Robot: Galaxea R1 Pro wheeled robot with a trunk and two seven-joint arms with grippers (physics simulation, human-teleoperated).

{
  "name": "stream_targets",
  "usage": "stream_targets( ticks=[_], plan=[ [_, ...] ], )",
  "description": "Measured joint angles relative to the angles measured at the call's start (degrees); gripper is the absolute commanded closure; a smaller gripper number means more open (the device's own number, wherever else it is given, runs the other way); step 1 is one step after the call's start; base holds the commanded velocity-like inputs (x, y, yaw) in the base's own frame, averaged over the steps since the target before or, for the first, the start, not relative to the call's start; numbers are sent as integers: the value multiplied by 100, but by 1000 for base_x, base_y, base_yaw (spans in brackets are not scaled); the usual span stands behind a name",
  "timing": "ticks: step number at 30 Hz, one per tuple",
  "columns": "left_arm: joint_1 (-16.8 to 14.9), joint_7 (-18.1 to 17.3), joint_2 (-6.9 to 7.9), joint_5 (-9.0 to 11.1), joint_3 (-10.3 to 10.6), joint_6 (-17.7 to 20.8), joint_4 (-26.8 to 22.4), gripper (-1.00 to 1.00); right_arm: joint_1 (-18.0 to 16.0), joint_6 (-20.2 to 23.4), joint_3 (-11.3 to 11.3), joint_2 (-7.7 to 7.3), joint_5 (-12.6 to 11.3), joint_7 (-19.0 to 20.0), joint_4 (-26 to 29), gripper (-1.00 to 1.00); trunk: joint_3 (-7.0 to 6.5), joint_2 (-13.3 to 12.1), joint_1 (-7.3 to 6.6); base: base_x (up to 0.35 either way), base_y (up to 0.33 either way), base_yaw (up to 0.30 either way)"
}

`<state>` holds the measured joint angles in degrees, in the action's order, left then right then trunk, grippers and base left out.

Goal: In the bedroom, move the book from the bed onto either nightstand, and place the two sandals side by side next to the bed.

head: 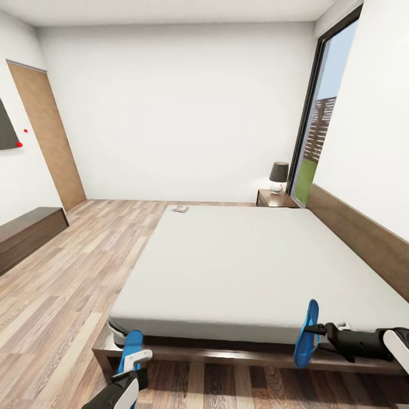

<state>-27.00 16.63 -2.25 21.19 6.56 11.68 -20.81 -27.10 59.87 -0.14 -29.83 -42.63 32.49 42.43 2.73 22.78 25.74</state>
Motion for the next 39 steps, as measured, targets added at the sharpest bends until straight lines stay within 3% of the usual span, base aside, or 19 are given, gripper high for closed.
stream_targets(
  ticks=[4,39],
  plan=[
    [4,15,-12,6,4,-56,2,100,0,-3,31,4,-23,1,33,100,0,0,0,0,0,0],
    [4,20,-61,6,9,-65,2,100,0,-6,34,-29,-6,-8,29,100,632,1407,770,0,0,0]
  ],
)
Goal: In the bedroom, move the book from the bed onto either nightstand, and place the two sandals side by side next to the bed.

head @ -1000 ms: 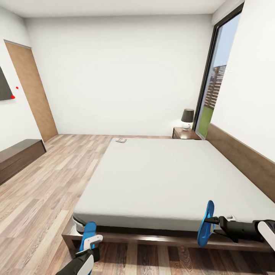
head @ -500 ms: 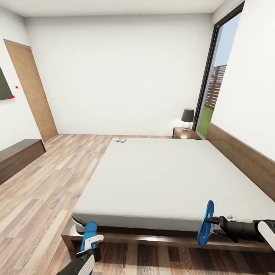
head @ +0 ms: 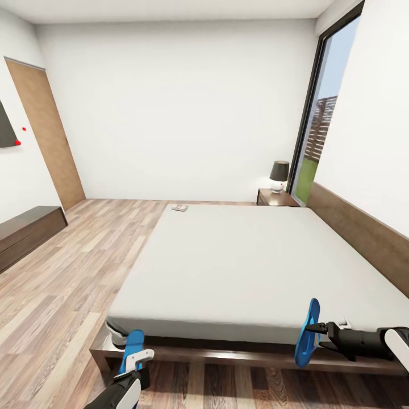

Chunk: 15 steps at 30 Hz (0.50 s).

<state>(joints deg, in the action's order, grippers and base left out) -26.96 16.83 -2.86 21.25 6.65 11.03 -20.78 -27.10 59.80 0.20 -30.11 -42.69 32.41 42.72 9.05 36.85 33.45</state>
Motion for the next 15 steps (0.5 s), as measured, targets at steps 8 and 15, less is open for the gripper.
stream_targets(
  ticks=[8,15],
  plan=[
    [0,-7,0,0,0,0,0,100,9,2,-29,-463,54,4,-401,100,144,322,176,0,0,0],
    [0,-9,0,0,0,0,0,100,9,4,-31,-476,67,-6,-443,100,270,603,330,0,0,0]
  ],
)
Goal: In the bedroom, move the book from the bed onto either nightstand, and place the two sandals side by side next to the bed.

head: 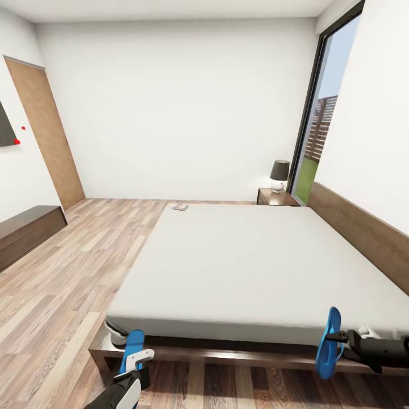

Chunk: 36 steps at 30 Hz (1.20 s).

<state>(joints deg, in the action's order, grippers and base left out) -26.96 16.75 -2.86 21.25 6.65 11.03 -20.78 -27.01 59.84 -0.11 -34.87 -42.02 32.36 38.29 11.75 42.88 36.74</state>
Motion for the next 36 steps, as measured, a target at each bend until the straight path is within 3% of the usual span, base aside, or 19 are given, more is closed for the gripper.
stream_targets(
  ticks=[8,36],
  plan=[
    [0,4,0,0,0,0,0,100,0,0,-5,6,17,-17,-297,100,144,321,176,0,0,0],
    [1,4,0,0,0,0,0,100,0,1,-7,9,13,-23,-331,100,648,1446,791,0,0,0]
  ],
)
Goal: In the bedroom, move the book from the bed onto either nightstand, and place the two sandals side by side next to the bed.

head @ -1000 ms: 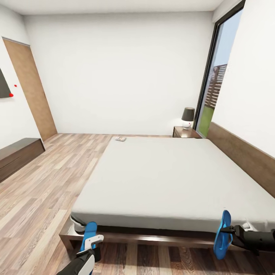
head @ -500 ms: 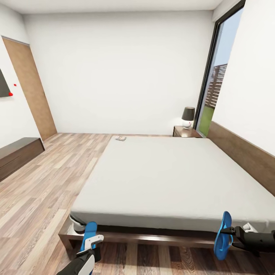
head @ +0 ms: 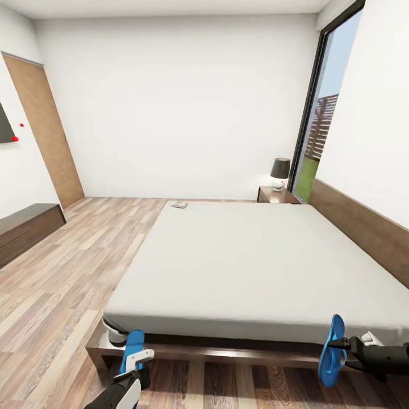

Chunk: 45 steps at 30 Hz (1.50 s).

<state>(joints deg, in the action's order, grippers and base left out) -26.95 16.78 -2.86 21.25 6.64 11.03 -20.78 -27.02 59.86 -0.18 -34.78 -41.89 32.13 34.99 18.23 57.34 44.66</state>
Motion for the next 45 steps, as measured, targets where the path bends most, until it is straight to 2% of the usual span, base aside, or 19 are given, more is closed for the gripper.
stream_targets(
  ticks=[8,12,16,45],
  plan=[
    [2,4,0,0,0,0,0,100,1,-1,-13,40,16,-27,-46,100,144,321,176,0,0,0],
    [3,4,0,0,0,0,-1,100,1,-244,-22,51,135,-15,-575,100,216,482,264,0,0,0],
    [5,2,0,0,-2,0,0,100,0,-452,-23,53,287,7,-727,100,288,642,352,0,0,0],
    [7,5,0,0,-7,0,0,100,-1,-504,-23,55,318,4,-766,100,809,1806,989,0,0,0]
  ],
)
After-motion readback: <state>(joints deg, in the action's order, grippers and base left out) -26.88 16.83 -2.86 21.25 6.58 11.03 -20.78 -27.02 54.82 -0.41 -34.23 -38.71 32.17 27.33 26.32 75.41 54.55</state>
